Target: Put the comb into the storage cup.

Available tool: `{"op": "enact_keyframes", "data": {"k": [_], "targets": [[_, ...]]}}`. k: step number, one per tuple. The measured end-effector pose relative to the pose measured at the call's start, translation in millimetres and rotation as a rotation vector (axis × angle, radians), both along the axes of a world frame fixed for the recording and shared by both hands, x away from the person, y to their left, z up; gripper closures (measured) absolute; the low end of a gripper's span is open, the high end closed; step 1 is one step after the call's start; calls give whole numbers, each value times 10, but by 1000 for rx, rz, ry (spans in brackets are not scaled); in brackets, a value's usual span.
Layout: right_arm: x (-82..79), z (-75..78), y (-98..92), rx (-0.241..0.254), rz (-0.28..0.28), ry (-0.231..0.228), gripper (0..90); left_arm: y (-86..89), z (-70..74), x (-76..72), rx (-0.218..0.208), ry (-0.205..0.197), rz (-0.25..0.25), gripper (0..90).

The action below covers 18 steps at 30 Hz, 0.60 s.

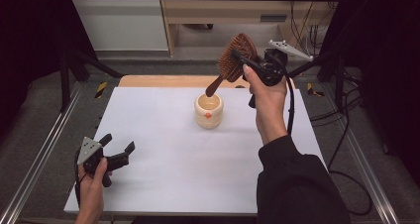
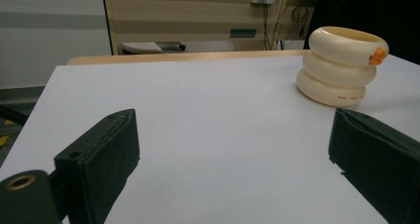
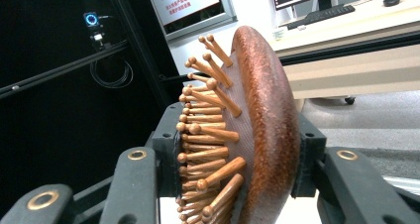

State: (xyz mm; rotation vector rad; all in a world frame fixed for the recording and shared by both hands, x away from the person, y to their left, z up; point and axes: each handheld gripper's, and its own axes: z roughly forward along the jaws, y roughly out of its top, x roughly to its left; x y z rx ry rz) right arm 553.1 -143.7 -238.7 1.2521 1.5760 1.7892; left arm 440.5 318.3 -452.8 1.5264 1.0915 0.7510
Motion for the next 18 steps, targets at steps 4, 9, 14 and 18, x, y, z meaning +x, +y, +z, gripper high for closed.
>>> {"op": "enact_keyframes", "data": {"k": [4,9,14,18], "targets": [[2,-5,7,-3,3,2,522,-1,1,-1,1,-1,-1,57],[3,-17,28,-2,16,9,521,-2,0,0,1,0,-1,56],[17,-39,50,-11,20,14,521,1,1,-2,0,-1,-1,56],[26,-66,68,-17,21,22,521,5,2,-3,-1,-1,0,57]]}}
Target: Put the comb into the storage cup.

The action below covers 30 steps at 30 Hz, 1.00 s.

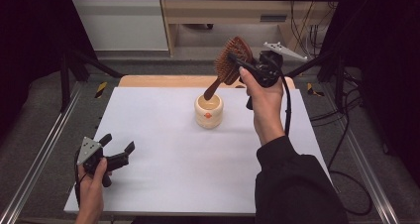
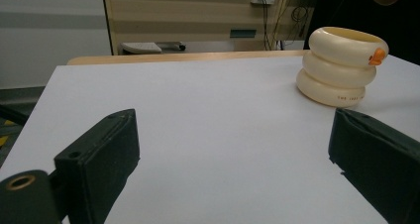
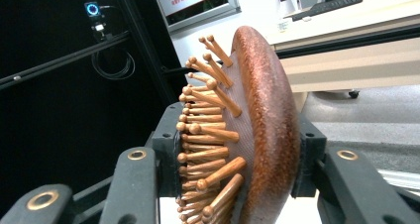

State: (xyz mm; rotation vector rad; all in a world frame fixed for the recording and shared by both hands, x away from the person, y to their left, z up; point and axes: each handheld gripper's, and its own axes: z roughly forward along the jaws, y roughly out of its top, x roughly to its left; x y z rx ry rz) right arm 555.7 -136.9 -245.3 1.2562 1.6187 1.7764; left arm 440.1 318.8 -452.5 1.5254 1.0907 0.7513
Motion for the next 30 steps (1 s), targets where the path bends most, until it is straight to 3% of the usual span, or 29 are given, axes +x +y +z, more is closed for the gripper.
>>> {"op": "enact_keyframes", "data": {"k": [17,30], "targets": [[84,-136,104,-26,9,30,519,-9,-1,5,-1,-1,-6,57],[244,-245,172,-49,1,60,519,-21,-2,-5,10,-1,-9,56]]}}
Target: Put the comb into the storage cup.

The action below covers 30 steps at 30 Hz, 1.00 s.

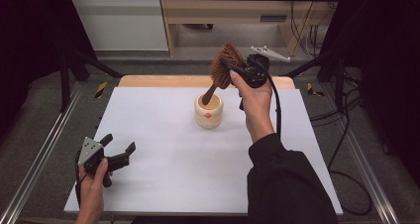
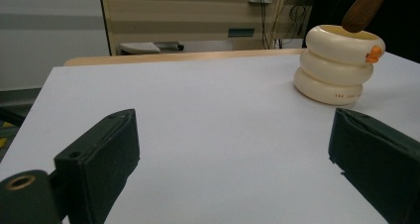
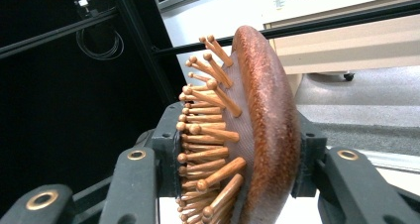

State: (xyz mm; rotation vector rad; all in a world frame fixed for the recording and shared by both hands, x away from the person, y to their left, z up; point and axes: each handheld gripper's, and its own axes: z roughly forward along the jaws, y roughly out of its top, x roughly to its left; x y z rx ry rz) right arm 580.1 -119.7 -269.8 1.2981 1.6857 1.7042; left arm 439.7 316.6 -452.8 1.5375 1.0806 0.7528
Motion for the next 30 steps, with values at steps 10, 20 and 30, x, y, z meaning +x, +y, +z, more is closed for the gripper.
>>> {"op": "enact_keyframes", "data": {"k": [10,20,30], "targets": [[71,-55,-13,-9,-12,13,518,-2,0,3,-1,-1,-2,57],[151,-118,18,-14,-14,32,517,12,5,2,-6,-4,12,36],[191,-202,62,-27,-11,50,517,-1,8,1,-9,-4,5,29]]}}
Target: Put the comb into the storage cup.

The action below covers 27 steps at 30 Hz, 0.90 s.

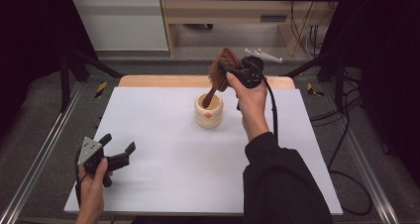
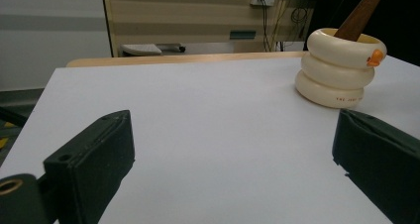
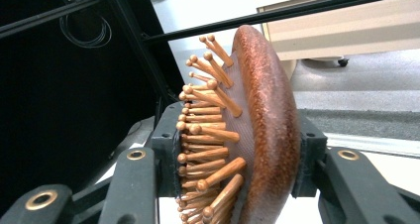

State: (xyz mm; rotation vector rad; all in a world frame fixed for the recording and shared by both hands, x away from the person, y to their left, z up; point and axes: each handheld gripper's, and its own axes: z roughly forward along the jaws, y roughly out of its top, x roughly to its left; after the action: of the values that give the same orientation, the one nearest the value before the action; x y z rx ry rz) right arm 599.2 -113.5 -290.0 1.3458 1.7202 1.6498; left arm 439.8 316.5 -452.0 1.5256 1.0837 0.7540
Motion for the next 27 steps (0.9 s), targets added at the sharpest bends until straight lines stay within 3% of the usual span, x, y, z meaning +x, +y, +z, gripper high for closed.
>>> {"op": "enact_keyframes", "data": {"k": [27], "targets": [[103,-217,38,8,-6,53,514,-7,-3,2,2,2,-7,34]]}}
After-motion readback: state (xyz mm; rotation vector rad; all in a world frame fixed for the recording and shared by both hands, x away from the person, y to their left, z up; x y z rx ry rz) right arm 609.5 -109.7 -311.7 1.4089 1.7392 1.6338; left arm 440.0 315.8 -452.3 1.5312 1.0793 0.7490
